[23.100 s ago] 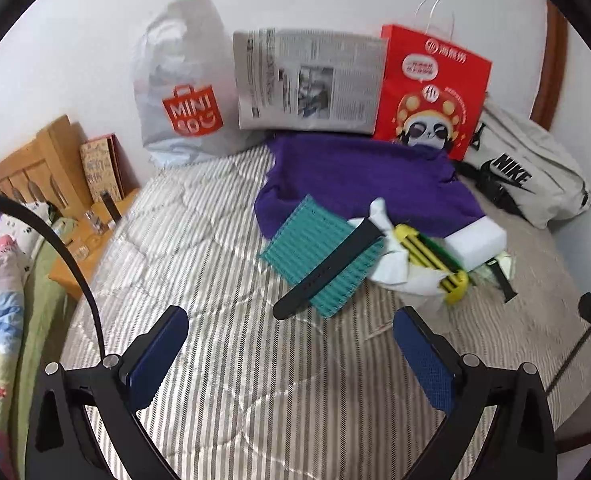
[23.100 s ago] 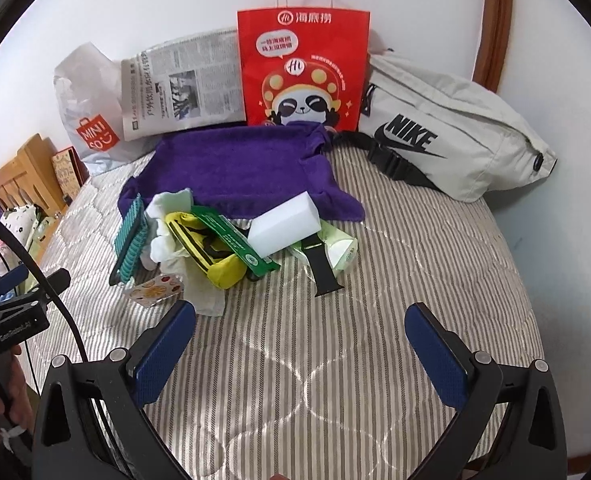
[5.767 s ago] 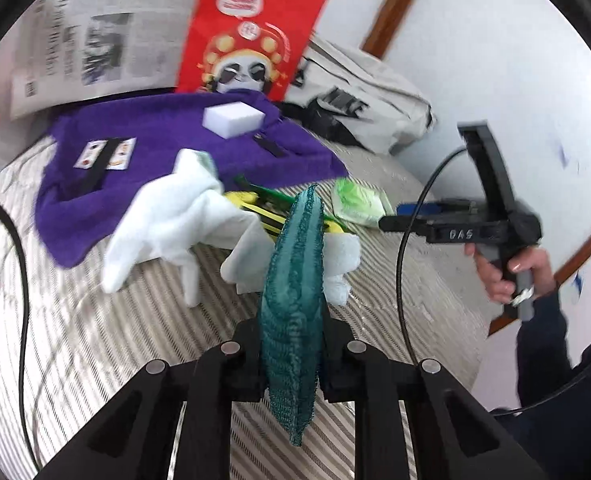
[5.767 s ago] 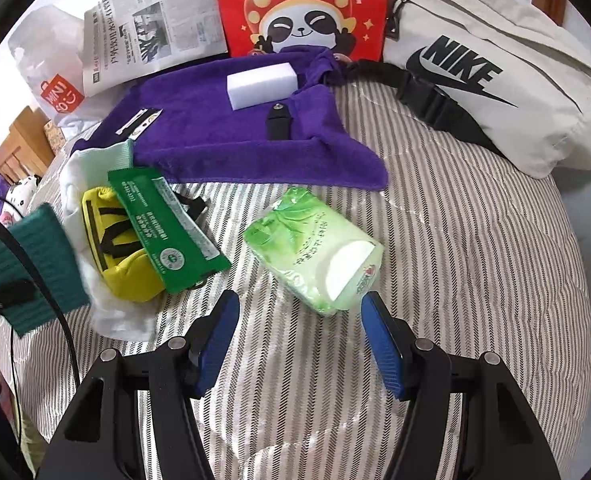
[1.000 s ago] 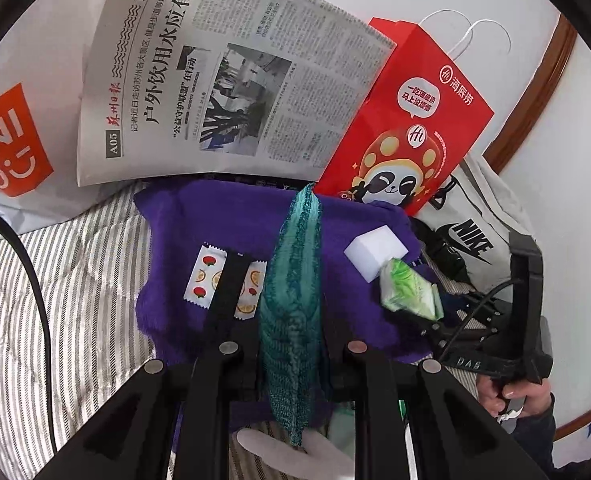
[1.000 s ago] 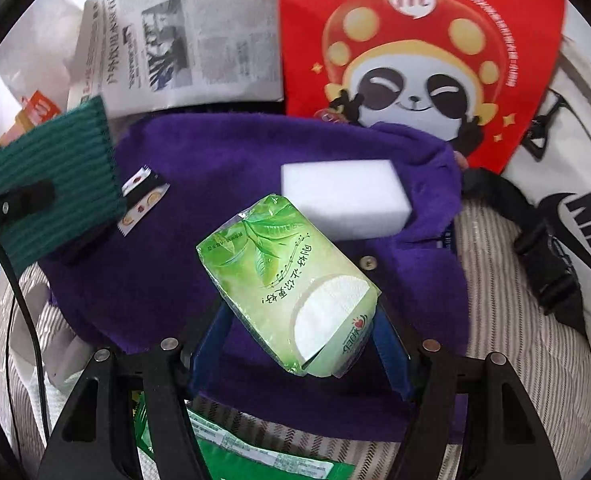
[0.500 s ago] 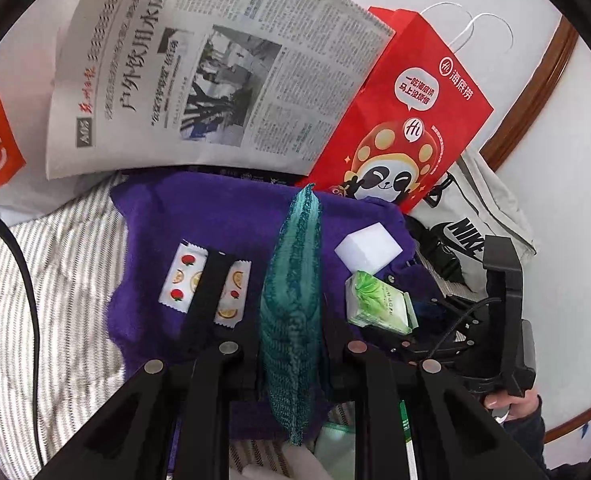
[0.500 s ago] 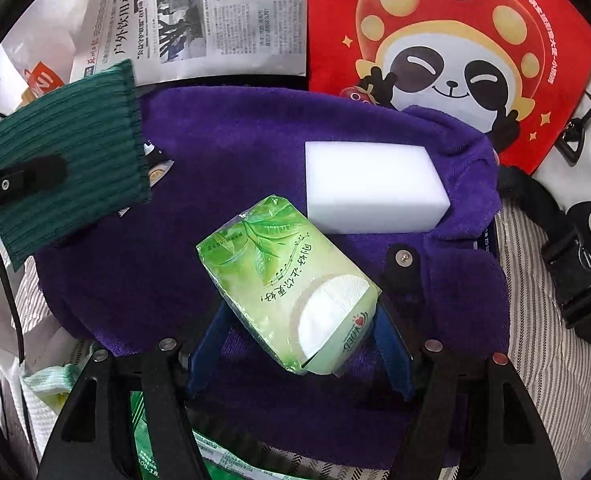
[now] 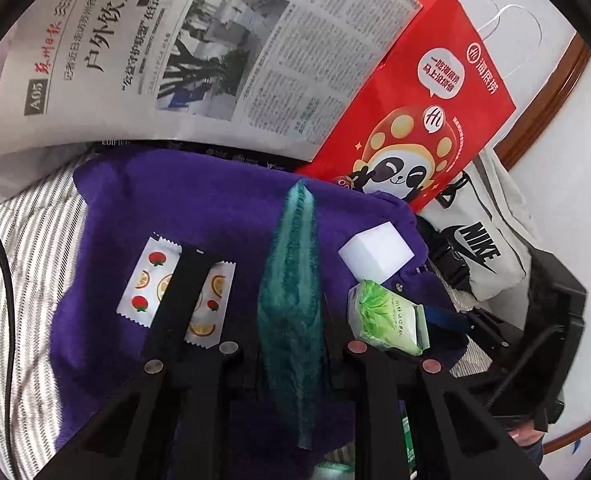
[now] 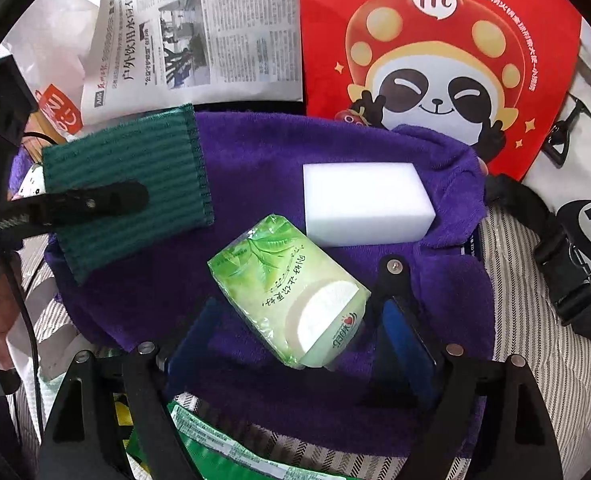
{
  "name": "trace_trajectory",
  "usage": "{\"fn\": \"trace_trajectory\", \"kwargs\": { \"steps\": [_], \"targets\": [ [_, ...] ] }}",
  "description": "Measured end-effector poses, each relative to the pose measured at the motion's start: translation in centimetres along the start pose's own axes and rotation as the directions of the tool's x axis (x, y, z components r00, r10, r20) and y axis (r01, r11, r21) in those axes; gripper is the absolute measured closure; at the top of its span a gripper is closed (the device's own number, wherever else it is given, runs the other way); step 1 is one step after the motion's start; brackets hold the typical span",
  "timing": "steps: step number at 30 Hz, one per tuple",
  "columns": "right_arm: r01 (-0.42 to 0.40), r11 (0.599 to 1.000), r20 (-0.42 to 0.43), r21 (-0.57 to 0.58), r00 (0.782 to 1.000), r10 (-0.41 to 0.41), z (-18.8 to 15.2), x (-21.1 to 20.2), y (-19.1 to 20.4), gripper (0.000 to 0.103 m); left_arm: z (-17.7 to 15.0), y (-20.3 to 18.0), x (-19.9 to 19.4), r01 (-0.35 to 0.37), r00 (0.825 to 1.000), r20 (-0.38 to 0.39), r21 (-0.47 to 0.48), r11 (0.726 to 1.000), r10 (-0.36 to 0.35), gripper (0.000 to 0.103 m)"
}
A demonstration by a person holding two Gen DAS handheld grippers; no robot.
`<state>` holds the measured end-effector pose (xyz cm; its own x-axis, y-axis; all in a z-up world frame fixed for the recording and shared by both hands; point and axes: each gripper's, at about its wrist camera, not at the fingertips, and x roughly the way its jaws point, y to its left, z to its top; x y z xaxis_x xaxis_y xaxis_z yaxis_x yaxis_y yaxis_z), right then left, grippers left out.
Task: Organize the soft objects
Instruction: 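Set the tissue pack on the towel with the right gripper while the left gripper lays the teal pad there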
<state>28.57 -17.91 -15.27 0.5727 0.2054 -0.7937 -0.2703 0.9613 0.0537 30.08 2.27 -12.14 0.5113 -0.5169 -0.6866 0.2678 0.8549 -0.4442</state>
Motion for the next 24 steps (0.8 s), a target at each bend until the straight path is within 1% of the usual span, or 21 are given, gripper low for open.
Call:
{"fn": "trace_trajectory", "kwargs": {
  "steps": [4, 7, 11, 15, 17, 19, 21, 23, 24],
  "targets": [
    [-0.003, 1.000, 0.016, 0.028, 1.000, 0.003, -0.1, -0.6, -0.4, 0.018, -0.3, -0.1, 0.5, -0.021, 1.000, -0.014, 0.006, 1.000, 0.021, 0.083],
    [-0.034, 0.998, 0.028, 0.060, 0.999, 0.032, -0.3, -1.0, -1.0, 0.018, -0.6, -0.3, 0.6, -0.050, 0.998, -0.027, 0.029, 0.998, 0.051, 0.081],
    [-0.058, 0.995, 0.044, 0.077, 0.998, 0.055, -0.3, -1.4, -1.1, 0.018, -0.7, 0.0, 0.4, -0.073, 0.997, -0.037, 0.024, 0.997, 0.074, 0.076],
    [-0.069, 0.994, 0.050, 0.083, 0.997, 0.065, -0.5, -2.0, -1.4, 0.018, -0.8, 0.2, 0.3, -0.125, 0.991, -0.052, 0.039, 0.991, 0.127, 0.062],
    [-0.080, 0.993, 0.054, 0.085, 0.996, 0.076, -0.6, -2.1, -1.3, 0.018, -0.8, 0.2, -0.1, -0.155, 0.987, -0.037, 0.046, 0.987, 0.156, 0.058],
    [-0.086, 0.993, 0.057, 0.085, 0.995, 0.081, -0.6, -2.1, -1.3, 0.018, -0.9, 0.2, -0.6, -0.158, 0.987, -0.028, 0.055, 0.986, 0.160, 0.047],
    [-0.093, 0.992, 0.058, 0.086, 0.994, 0.088, -0.8, -2.2, -1.3, 0.018, -1.0, -0.2, -0.8, -0.168, 0.985, -0.032, 0.082, 0.982, 0.171, 0.044],
    [-0.097, 0.991, 0.055, 0.089, 0.994, 0.092, -0.7, -2.0, -1.3, 0.018, -1.2, -0.5, -0.9, -0.188, 0.980, -0.046, 0.098, 0.977, 0.193, 0.044],
    [-0.100, 0.991, 0.053, 0.089, 0.994, 0.095, -0.7, -2.0, -1.3, 0.018, -1.2, -0.5, -0.9, -0.180, 0.981, -0.053, 0.094, 0.979, 0.186, 0.044]
  ]
}}
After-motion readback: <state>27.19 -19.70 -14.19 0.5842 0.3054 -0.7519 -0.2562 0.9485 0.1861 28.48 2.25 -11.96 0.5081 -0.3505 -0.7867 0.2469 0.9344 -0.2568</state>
